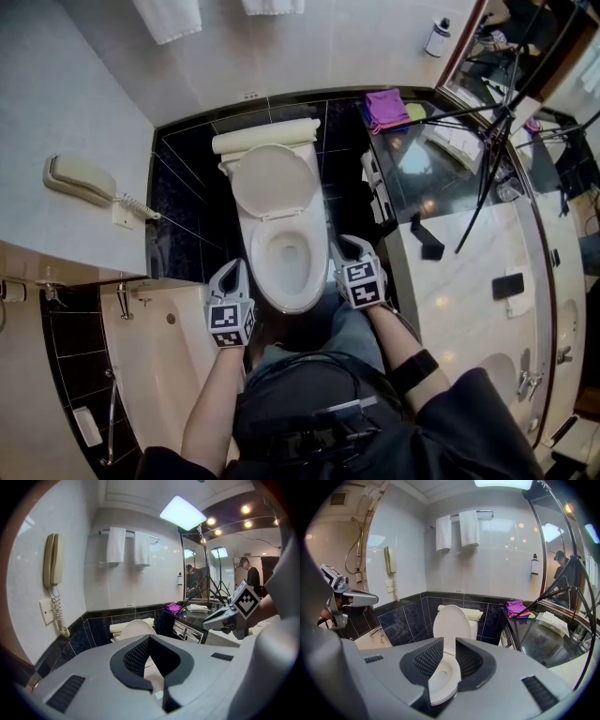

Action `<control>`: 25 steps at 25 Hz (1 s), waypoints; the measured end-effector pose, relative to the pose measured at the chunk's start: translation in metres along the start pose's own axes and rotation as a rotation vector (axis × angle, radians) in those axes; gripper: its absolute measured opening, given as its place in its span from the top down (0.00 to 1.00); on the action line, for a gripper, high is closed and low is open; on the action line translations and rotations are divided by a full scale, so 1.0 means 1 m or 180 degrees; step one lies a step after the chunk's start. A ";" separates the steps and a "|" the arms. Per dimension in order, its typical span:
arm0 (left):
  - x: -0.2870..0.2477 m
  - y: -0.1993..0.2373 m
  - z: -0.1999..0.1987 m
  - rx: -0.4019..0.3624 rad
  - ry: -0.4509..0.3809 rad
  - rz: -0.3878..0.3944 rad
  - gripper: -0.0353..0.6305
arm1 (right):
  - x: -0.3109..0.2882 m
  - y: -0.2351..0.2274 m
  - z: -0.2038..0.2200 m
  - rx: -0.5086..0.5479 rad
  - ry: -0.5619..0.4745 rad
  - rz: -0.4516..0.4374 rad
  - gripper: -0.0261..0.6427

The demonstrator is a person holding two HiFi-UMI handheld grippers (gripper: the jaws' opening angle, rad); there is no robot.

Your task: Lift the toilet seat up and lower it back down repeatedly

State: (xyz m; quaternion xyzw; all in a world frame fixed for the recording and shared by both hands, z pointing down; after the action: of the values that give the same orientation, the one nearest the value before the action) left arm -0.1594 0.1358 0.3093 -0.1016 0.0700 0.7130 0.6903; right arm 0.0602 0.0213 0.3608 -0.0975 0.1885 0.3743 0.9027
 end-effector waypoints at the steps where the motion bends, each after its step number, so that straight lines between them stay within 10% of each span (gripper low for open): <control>1: -0.002 -0.001 0.008 -0.0004 0.0015 0.0020 0.95 | -0.005 -0.002 0.010 -0.0088 0.0046 0.0009 0.81; 17: -0.040 0.001 0.201 -0.0141 0.0377 0.0214 0.95 | -0.083 0.003 0.336 -0.1246 0.1111 0.0310 0.65; 25: -0.055 -0.010 0.275 -0.0203 0.0539 0.0348 0.95 | -0.115 0.016 0.454 -0.2441 0.1175 0.0450 0.65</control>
State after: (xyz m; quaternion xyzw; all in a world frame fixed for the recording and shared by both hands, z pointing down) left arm -0.1611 0.1492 0.5893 -0.1795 0.1107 0.7402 0.6384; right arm 0.0954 0.1035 0.8203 -0.4782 0.2003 0.4545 0.7243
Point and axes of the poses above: the fingertips, and each gripper's own axes: x backward along the fingers, y to its left, z out of its underside, the point moved 1 cm from there along x, backward along the fingers, and after that the axes turned 11 degrees about -y, right-handed, at the moved point
